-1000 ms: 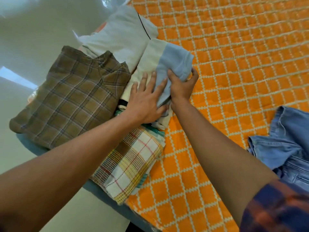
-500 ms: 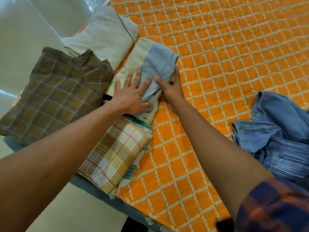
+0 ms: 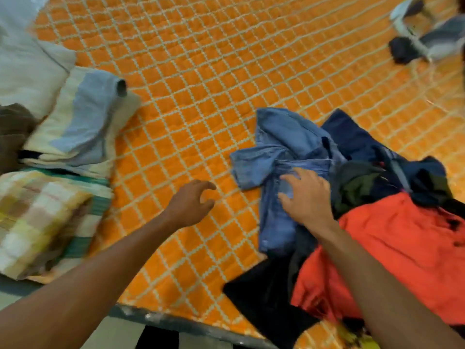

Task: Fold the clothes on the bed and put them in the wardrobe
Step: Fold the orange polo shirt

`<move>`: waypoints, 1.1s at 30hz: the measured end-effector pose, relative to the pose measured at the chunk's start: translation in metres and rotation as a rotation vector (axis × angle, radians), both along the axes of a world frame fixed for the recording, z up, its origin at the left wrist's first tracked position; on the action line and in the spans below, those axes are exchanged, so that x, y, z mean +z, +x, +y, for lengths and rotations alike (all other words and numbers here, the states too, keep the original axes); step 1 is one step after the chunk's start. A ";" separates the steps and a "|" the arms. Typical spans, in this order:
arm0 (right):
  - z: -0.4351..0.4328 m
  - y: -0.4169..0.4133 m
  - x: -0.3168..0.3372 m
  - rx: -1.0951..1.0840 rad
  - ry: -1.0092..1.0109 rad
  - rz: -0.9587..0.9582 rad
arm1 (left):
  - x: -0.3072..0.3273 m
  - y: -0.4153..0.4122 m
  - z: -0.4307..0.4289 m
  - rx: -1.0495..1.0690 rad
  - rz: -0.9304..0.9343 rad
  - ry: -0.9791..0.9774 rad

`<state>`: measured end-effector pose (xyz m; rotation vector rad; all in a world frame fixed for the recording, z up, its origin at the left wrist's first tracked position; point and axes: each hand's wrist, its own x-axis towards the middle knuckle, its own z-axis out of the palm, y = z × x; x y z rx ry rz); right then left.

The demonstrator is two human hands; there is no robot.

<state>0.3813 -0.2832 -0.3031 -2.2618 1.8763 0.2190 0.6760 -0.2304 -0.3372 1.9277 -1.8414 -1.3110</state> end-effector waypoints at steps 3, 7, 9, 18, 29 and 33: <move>0.017 -0.081 0.005 0.060 -0.020 0.079 | -0.004 -0.081 0.011 0.009 0.110 0.052; 0.020 -0.138 0.002 0.004 0.037 -0.068 | -0.007 -0.175 0.011 0.218 0.215 0.126; 0.017 -0.161 0.001 -0.010 0.063 -0.127 | -0.018 -0.206 0.008 0.312 0.162 0.076; 0.051 -0.261 0.009 -0.061 -0.129 -0.031 | 0.016 -0.287 0.035 0.229 0.049 -0.564; 0.074 -0.315 0.004 -0.201 -0.429 -0.470 | 0.018 -0.376 0.046 -0.155 -0.138 -0.180; 0.095 -0.299 0.021 -0.174 -0.507 -0.571 | 0.012 -0.382 0.038 0.066 0.000 0.009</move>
